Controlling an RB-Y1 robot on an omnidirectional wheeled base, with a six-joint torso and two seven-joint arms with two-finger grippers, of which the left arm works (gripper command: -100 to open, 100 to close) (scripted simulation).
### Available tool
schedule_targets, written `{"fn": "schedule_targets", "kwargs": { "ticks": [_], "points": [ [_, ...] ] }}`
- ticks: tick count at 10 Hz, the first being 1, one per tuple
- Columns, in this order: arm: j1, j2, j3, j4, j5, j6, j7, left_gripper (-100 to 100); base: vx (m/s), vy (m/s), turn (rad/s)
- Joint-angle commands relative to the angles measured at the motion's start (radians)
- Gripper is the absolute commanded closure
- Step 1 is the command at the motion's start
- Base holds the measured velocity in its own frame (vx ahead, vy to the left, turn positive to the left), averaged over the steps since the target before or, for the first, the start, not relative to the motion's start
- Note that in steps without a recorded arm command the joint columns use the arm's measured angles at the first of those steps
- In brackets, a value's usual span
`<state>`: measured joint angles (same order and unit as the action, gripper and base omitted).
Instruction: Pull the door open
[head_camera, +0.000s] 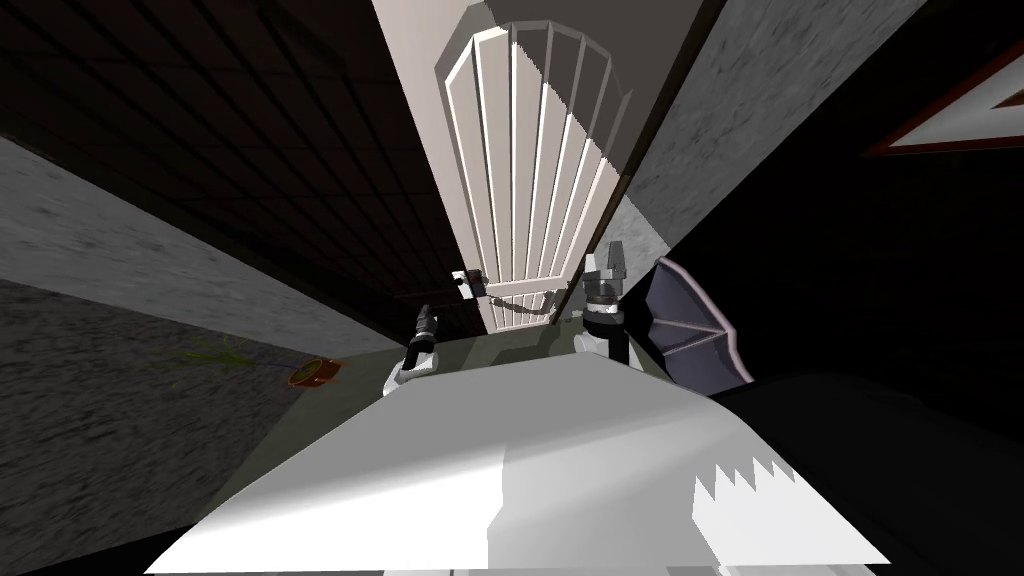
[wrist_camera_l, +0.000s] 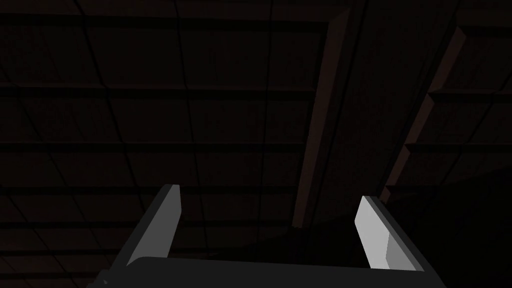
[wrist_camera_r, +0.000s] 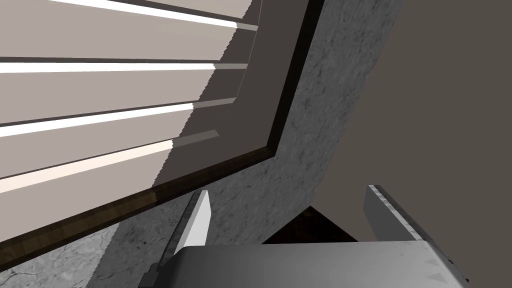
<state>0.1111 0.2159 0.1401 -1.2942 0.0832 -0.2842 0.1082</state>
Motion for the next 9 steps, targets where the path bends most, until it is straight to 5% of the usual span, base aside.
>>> {"fn": "schedule_targets", "kwargs": {
  "ticks": [1,3,5,9],
  "points": [
    [0.001,0.022,0.016,0.028,0.008,-0.014,0.01,-100,0.043,-0.008,-0.007],
    [0.006,0.062,0.046,0.053,0.024,-0.023,0.031,-100,0.094,0.004,-0.076],
    [-0.002,0.07,0.047,0.059,0.029,-0.027,0.039,-100,0.172,0.034,-0.103],
    [-0.044,0.056,0.009,0.051,0.029,-0.037,0.05,-100,0.214,-0.015,-0.163]
  ]
}}
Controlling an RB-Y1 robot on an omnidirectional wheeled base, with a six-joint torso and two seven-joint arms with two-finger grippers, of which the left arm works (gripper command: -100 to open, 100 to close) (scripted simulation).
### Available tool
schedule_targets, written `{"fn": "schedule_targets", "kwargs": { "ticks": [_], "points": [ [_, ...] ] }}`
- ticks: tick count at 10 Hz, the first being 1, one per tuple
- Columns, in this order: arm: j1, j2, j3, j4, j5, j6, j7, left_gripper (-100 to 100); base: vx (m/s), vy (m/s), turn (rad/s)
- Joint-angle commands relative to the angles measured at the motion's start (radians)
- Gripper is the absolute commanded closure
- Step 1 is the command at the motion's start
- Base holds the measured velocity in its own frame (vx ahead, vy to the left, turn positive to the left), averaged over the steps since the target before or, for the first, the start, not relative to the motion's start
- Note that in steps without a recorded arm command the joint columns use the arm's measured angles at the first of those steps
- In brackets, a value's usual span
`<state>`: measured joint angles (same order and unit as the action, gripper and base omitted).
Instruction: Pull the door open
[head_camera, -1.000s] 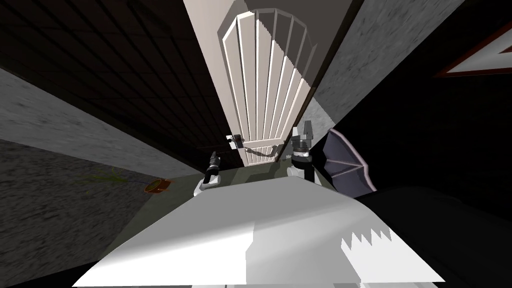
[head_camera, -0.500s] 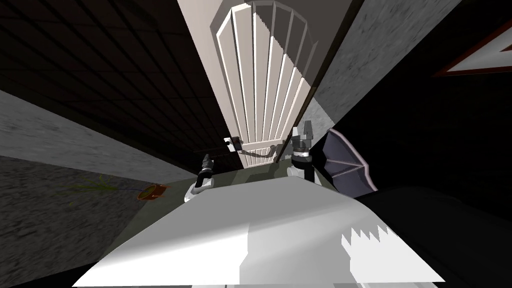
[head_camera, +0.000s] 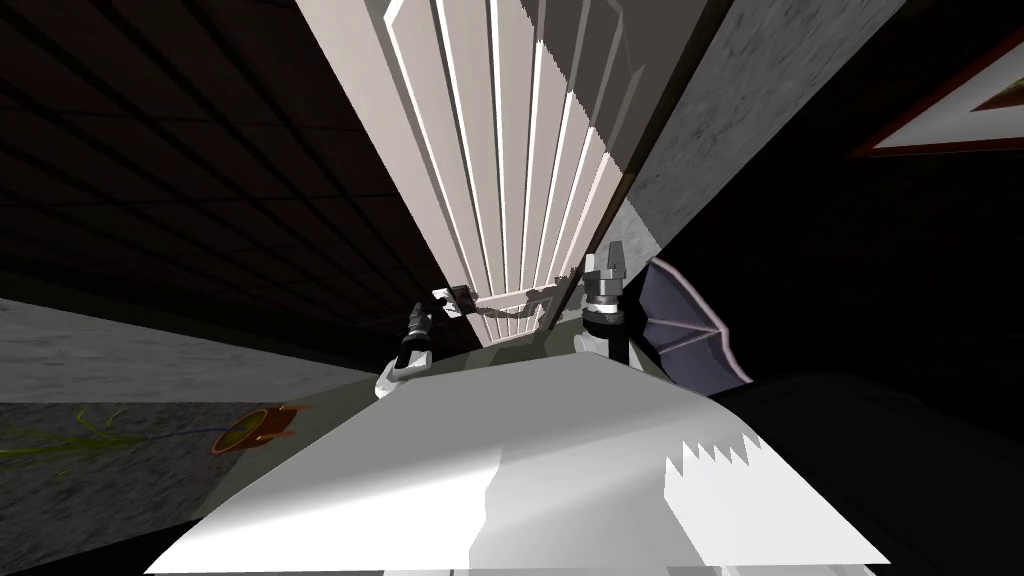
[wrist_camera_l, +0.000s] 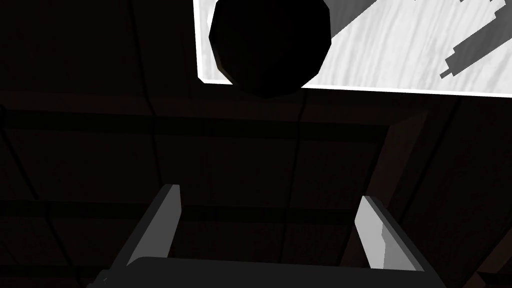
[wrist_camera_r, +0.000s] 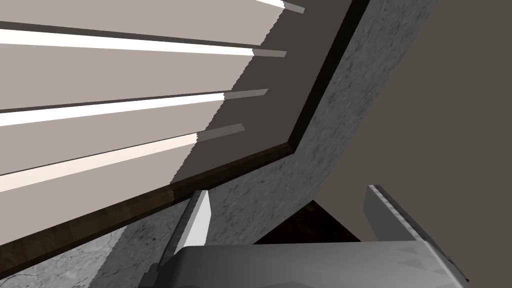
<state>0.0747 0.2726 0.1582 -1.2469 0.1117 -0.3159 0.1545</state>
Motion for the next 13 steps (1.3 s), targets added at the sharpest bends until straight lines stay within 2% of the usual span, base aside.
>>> {"fn": "schedule_targets", "kwargs": {
  "ticks": [1,2,3,8,9,11,13],
  "points": [
    [-0.02,-0.008,-0.022,-0.002,-0.001,-0.007,0.005,-100,0.199,-0.115,-0.18],
    [-0.005,-0.006,-0.013,-0.014,-0.001,0.002,0.002,-100,0.081,-0.053,-0.028],
    [-0.005,-0.006,-0.013,-0.014,-0.001,0.002,0.002,100,-0.006,0.007,0.03],
    [-0.005,-0.006,-0.013,-0.014,-0.001,0.002,0.002,100,-0.017,0.012,0.001],
    [0.017,0.01,0.01,-0.008,0.003,0.004,0.003,-100,-0.148,0.048,0.177],
    [0.029,0.016,0.018,-0.007,0.004,0.004,0.004,-100,-0.182,0.056,0.102],
    [0.039,0.017,0.013,-0.015,0.003,0.002,0.007,-100,-0.211,-0.046,0.01]
  ]
}}
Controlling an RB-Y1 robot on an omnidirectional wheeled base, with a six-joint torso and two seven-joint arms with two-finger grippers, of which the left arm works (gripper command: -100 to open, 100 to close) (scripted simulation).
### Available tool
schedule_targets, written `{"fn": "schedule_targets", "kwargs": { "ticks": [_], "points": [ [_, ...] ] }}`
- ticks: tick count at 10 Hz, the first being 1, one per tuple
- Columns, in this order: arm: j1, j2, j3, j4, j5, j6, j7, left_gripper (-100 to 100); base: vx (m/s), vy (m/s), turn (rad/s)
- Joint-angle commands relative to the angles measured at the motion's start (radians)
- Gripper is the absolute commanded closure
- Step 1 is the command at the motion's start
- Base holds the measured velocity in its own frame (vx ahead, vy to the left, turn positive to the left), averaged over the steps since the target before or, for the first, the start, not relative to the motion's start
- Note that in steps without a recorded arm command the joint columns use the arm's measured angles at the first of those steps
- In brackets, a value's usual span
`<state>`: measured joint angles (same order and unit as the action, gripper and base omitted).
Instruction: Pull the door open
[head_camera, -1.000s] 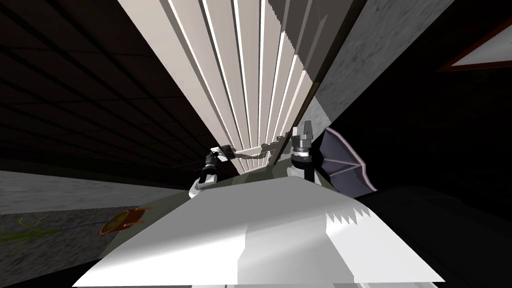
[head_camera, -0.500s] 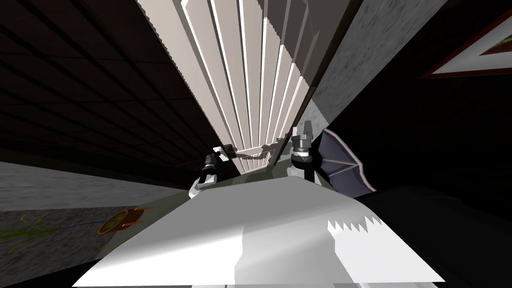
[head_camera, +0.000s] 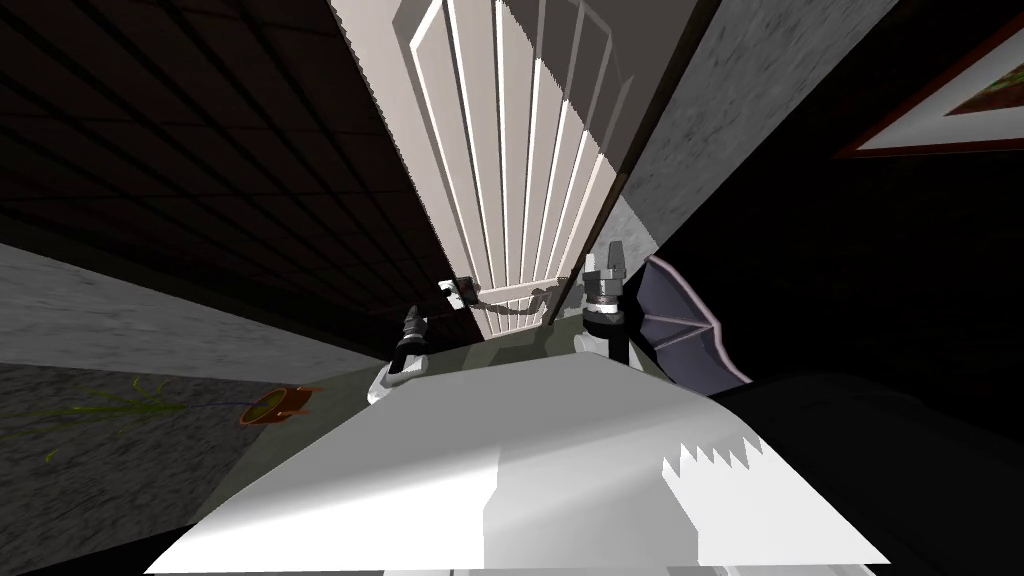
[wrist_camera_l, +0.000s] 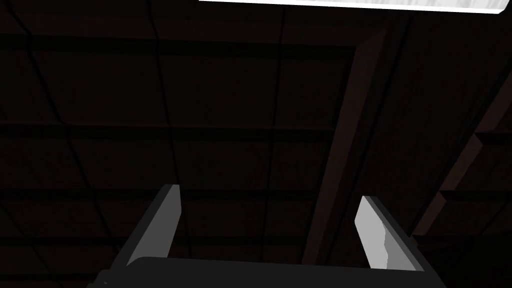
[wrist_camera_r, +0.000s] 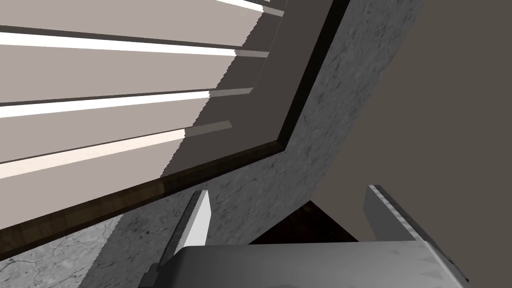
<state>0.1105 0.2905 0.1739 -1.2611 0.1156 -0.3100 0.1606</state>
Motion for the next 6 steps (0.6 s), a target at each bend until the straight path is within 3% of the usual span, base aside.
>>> {"fn": "schedule_targets", "kwargs": {
  "ticks": [1,4,5,6],
  "points": [
    [0.005,-0.005,-0.012,-0.008,-0.002,-0.006,0.003,-100,-0.203,-0.067,-0.029],
    [-0.012,-0.031,-0.065,-0.042,-0.011,-0.014,0.008,-100,-0.148,-0.101,-0.113],
    [0.003,-0.022,-0.054,-0.049,-0.007,-0.007,0.01,-100,-0.027,-0.047,-0.021],
    [0.018,-0.009,-0.027,-0.033,-0.004,-0.007,0.008,-100,-0.009,0.024,0.189]
  ]
}}
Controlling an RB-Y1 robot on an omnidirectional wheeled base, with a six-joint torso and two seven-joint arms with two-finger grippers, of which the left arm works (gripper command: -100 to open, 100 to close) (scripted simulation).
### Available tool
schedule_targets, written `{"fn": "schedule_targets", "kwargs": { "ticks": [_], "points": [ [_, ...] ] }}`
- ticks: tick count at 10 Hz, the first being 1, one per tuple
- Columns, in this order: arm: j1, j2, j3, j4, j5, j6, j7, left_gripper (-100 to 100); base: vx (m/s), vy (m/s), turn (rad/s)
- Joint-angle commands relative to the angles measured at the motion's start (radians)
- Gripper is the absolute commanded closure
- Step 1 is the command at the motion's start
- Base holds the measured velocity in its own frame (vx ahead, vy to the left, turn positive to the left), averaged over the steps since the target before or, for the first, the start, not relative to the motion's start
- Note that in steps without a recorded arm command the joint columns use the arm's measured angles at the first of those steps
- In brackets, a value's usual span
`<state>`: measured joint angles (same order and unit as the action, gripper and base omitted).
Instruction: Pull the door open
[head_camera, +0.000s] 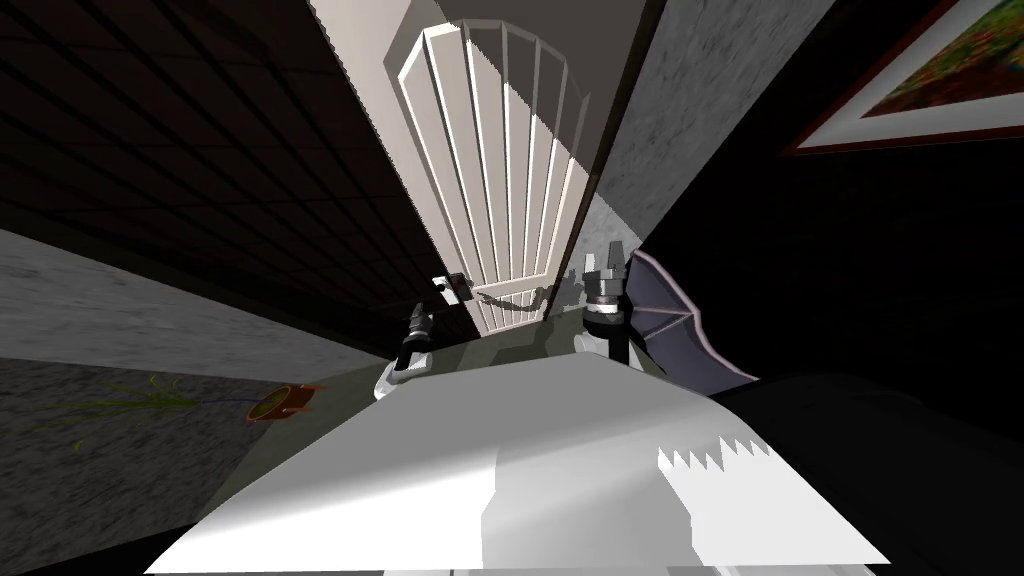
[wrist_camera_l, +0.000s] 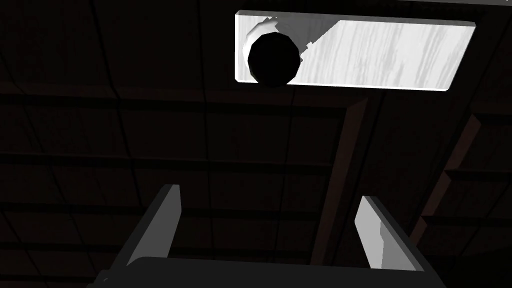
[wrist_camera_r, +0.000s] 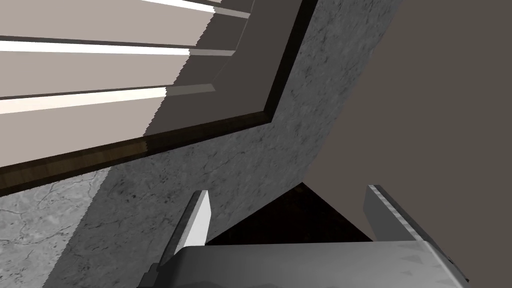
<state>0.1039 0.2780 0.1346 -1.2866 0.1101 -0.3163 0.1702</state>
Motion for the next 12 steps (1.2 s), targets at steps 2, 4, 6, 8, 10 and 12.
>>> {"fn": "schedule_targets", "kwargs": {
  "ticks": [2,4,6,8,10,12],
  "points": [
    [0.036,0.015,0.044,0.012,0.004,-0.001,-0.006,-100,0.028,0.076,0.117],
    [0.037,0.021,0.069,0.034,0.006,-0.004,-0.013,-100,0.141,0.102,0.096],
    [0.022,0.013,0.064,0.037,0.004,-0.007,-0.016,-100,0.207,0.067,-0.047],
    [-0.004,-0.004,0.041,0.032,0.0,-0.011,-0.017,-100,0.193,-0.003,-0.136],
    [-0.026,-0.02,0.017,0.023,-0.004,-0.014,-0.018,-100,0.214,-0.087,-0.154],
    [-0.015,-0.017,0.025,0.023,-0.003,-0.014,-0.019,100,0.044,-0.021,0.001]
  ]
}}
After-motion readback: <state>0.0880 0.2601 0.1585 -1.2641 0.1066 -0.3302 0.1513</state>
